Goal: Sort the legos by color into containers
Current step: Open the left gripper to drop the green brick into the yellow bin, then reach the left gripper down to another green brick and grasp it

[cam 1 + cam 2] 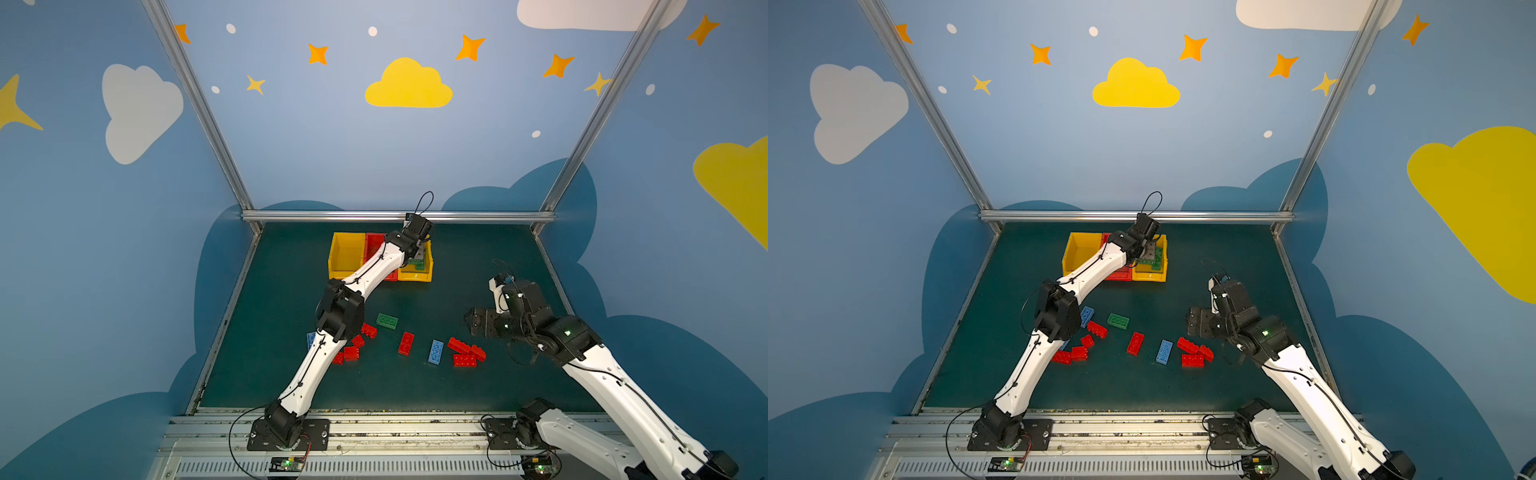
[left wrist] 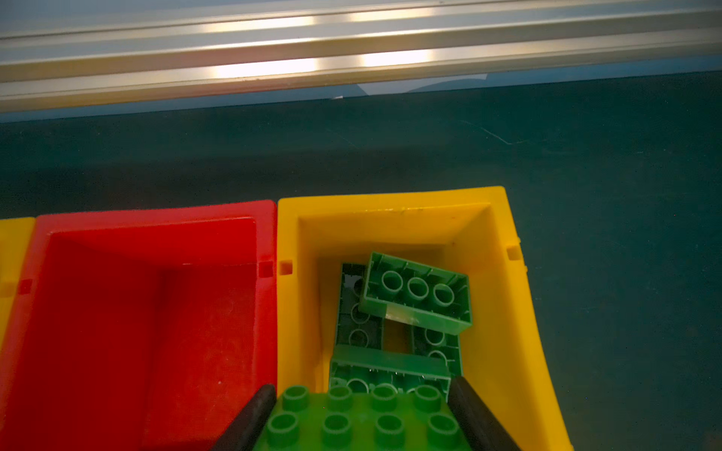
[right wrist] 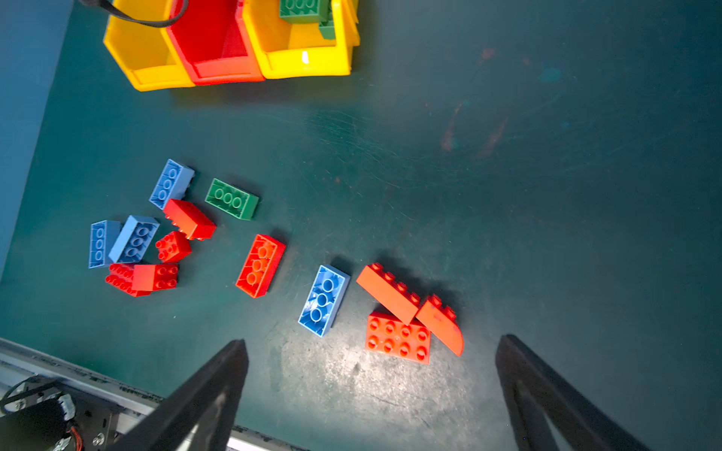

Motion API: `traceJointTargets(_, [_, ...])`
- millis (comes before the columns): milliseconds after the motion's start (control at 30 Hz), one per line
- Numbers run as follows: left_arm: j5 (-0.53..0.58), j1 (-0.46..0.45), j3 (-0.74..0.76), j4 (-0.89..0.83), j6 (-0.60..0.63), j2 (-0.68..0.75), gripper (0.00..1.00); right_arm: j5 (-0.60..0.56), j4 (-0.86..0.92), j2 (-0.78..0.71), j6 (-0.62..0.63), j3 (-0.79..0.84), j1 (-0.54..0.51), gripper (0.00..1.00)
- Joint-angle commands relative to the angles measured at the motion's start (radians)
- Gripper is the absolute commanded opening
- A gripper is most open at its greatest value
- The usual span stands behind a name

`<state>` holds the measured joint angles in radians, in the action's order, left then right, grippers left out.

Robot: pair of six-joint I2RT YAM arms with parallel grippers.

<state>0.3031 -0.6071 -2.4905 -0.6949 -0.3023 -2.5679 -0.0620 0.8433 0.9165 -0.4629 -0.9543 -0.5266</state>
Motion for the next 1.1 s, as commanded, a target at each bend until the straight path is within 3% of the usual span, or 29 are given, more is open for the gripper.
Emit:
traceJointTargets(0, [0.011, 0.002, -0.047, 0.058, 0.031, -0.012, 0.46, 0.011, 0.02, -0.005, 0.017, 0.011, 0.021, 0.97])
traceJointTargets(200, [-0.008, 0.001, -0.165, 0.046, 0.053, -0.079, 0.56, 0.021, 0.013, 0.008, 0.026, 0.007, 0.049, 0.97])
traceJointTargets(400, [-0.025, 0.003, -0.18, 0.059, 0.055, -0.087, 0.81, 0.028, 0.016, 0.01, 0.026, -0.002, 0.06, 0.97])
traceJointTargets(733, [-0.012, -0.009, -0.132, -0.056, 0.025, 0.017, 0.9, 0.043, 0.045, -0.035, 0.008, -0.009, 0.063, 0.97])
traceJointTargets(867, [0.001, -0.024, 0.082, -0.092, 0.007, 0.18, 0.91, 0.09, 0.043, -0.051, 0.004, -0.005, 0.061, 0.97])
traceJointTargets(1067, [-0.019, -0.053, 0.715, 0.089, -0.026, 0.559, 0.93, 0.14, 0.043, -0.069, -0.018, 0.02, 0.028, 0.97])
